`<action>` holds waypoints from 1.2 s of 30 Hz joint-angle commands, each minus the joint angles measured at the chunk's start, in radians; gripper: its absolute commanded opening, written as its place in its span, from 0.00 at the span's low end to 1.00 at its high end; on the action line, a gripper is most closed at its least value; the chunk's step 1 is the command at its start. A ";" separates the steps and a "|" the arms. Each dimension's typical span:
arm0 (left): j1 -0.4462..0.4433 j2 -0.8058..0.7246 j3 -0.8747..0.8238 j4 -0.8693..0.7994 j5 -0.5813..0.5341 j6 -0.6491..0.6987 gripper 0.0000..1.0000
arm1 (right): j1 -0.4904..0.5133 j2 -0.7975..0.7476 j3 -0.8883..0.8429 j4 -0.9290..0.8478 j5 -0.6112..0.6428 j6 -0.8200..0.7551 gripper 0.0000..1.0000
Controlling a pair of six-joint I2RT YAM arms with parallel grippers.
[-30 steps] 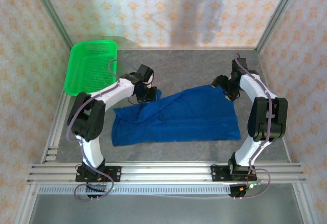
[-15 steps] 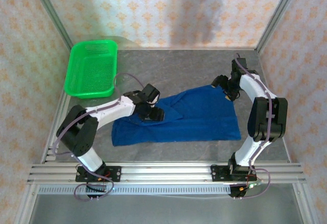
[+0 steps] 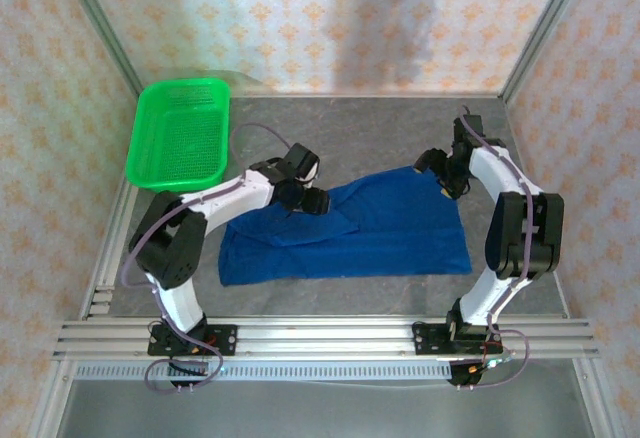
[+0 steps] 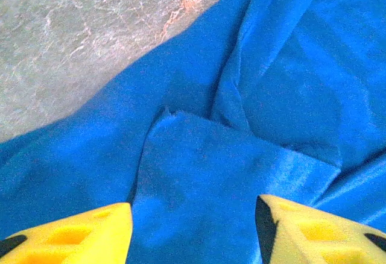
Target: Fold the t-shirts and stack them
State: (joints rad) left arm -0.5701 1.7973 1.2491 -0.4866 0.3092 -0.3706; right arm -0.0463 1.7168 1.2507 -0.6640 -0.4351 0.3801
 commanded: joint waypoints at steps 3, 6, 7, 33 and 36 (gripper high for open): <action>0.019 0.078 0.075 -0.041 -0.036 0.044 0.54 | 0.007 -0.044 -0.017 -0.003 0.006 -0.007 0.86; 0.021 0.106 0.115 -0.046 -0.037 0.048 0.52 | 0.007 -0.044 -0.024 0.002 0.002 -0.005 0.86; 0.021 0.142 0.127 -0.049 -0.031 0.049 0.52 | 0.007 -0.044 -0.024 0.004 0.002 -0.005 0.86; 0.017 0.219 0.210 -0.078 -0.038 0.059 0.06 | 0.007 -0.024 -0.010 0.004 0.001 -0.007 0.86; 0.018 0.210 0.216 -0.087 -0.030 0.061 0.00 | 0.007 -0.020 -0.010 0.006 0.004 -0.005 0.86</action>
State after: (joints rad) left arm -0.5556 2.0247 1.4349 -0.5350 0.2806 -0.3153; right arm -0.0463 1.7054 1.2358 -0.6605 -0.4355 0.3801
